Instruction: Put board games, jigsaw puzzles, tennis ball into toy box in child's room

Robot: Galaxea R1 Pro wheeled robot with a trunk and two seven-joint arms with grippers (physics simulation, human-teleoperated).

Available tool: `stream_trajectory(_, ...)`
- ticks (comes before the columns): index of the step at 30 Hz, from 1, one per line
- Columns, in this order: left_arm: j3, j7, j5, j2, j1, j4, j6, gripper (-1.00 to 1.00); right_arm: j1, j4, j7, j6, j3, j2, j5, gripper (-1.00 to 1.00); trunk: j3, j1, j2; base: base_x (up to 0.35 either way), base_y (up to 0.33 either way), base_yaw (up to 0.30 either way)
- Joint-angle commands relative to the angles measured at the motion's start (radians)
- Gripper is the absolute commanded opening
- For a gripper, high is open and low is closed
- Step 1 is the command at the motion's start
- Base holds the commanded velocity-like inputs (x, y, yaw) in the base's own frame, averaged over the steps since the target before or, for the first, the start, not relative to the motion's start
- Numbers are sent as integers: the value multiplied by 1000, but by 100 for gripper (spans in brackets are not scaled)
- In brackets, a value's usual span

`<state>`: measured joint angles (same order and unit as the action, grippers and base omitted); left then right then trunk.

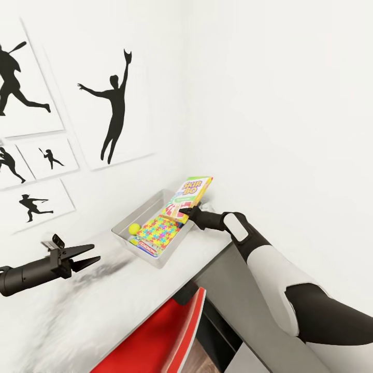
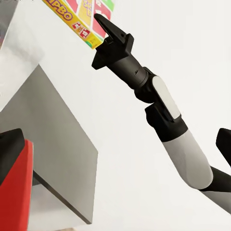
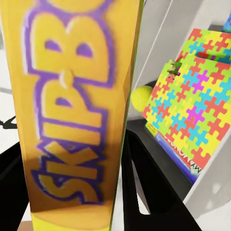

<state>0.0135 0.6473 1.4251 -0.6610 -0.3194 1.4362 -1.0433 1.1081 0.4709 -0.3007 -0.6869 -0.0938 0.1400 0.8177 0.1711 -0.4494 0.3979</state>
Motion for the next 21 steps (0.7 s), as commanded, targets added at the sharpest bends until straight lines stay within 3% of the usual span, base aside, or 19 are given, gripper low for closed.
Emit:
stream_trajectory(1, 0, 5, -3, 0, -1, 0, -4, 100, 1, 0, -3, -2, -1, 0, -2, -100, 2, -1, 2, 0, -6, 134)
stream_trajectory(11, 0, 5, -3, 0, -1, 0, -4, 100, 1, 0, -3, -2, -2, 1, -2, -100, 2, -1, 2, 39, -57, 237)
stream_trajectory(21, 0, 5, -3, 1, -1, 0, -4, 100, 1, 0, -3, -2, -1, 0, -2, -100, 2, -1, 2, 11, 44, 52)
